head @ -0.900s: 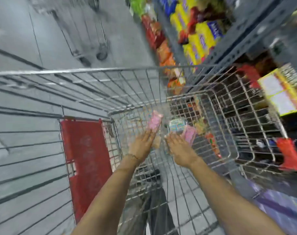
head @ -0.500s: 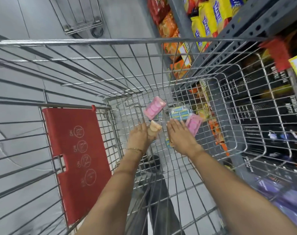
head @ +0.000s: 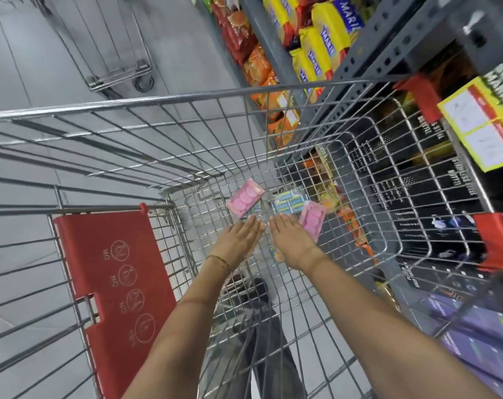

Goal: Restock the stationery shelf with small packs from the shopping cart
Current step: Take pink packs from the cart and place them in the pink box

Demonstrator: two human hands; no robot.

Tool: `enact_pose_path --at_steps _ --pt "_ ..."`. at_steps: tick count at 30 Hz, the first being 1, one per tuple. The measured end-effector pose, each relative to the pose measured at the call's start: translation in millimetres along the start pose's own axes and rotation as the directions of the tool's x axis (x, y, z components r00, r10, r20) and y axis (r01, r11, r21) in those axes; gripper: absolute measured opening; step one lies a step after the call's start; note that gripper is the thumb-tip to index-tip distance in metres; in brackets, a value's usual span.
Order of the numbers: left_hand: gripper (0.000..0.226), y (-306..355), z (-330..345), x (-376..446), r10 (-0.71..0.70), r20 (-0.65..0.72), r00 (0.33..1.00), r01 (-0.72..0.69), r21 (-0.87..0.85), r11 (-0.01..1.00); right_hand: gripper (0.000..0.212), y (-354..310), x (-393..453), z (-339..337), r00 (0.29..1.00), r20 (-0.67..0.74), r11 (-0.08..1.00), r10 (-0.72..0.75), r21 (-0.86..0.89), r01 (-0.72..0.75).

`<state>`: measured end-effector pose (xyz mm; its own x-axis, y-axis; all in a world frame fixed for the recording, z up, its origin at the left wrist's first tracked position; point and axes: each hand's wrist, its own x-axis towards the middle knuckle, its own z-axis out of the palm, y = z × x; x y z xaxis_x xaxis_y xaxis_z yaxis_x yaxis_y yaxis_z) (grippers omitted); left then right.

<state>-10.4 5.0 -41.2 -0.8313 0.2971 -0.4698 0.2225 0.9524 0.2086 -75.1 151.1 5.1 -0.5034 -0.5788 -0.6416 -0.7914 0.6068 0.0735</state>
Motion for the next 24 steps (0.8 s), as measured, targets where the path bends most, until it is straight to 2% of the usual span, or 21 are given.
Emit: enact_pose_path --at_steps 2,6,8,10,12,14,16,17,19,22,24 --pt "0.084 3 -11 3 -0.011 0.044 0.999 0.009 0.041 0.999 0.092 1 -7 -11 1.0 -0.015 0.999 0.014 0.034 -0.013" --pt "0.101 10 -24 1 -0.058 0.142 0.988 0.048 0.072 0.996 0.1 12 -35 -38 0.997 -0.015 0.986 0.073 0.148 -0.07" --pt "0.095 15 -38 -9 -0.051 0.123 0.991 0.043 0.068 0.997 0.098 21 -59 -49 0.987 -0.068 0.963 0.145 0.24 -0.125" --pt "0.093 22 -59 -19 -0.079 0.102 0.992 0.08 -0.007 0.997 0.096 25 -82 -59 0.975 -0.12 0.949 0.19 0.276 -0.151" --pt "0.093 38 -92 -24 -0.022 -0.014 1.0 0.021 -0.076 0.997 0.094 32 -113 -69 0.952 -0.164 0.93 0.258 0.31 -0.199" --pt "0.087 62 -139 -26 0.101 -0.12 0.988 -0.106 -0.039 0.994 0.094 41 -148 -84 0.906 -0.223 0.898 0.36 0.348 -0.271" --pt "0.095 91 -185 -24 0.204 -0.199 0.959 -0.218 -0.048 0.975 0.093 53 -185 -96 0.866 -0.265 0.87 0.424 0.384 -0.309" --pt "0.099 106 -207 -20 0.265 -0.245 0.933 -0.283 -0.044 0.958 0.092 60 -203 -102 0.843 -0.293 0.859 0.451 0.401 -0.32" --pt "0.1 139 -251 -12 0.436 -0.357 0.826 -0.434 0.091 0.896 0.09 78 -244 -116 0.776 -0.351 0.826 0.523 0.431 -0.362" --pt "0.092 204 -321 -14 0.603 -0.368 0.708 -0.53 0.288 0.797 0.088 108 -312 -133 0.652 -0.392 0.746 0.649 0.499 -0.441" --pt "0.069 249 -356 -14 0.719 -0.441 0.537 -0.558 0.454 0.695 0.091 131 -356 -135 0.56 -0.411 0.686 0.719 0.547 -0.48"
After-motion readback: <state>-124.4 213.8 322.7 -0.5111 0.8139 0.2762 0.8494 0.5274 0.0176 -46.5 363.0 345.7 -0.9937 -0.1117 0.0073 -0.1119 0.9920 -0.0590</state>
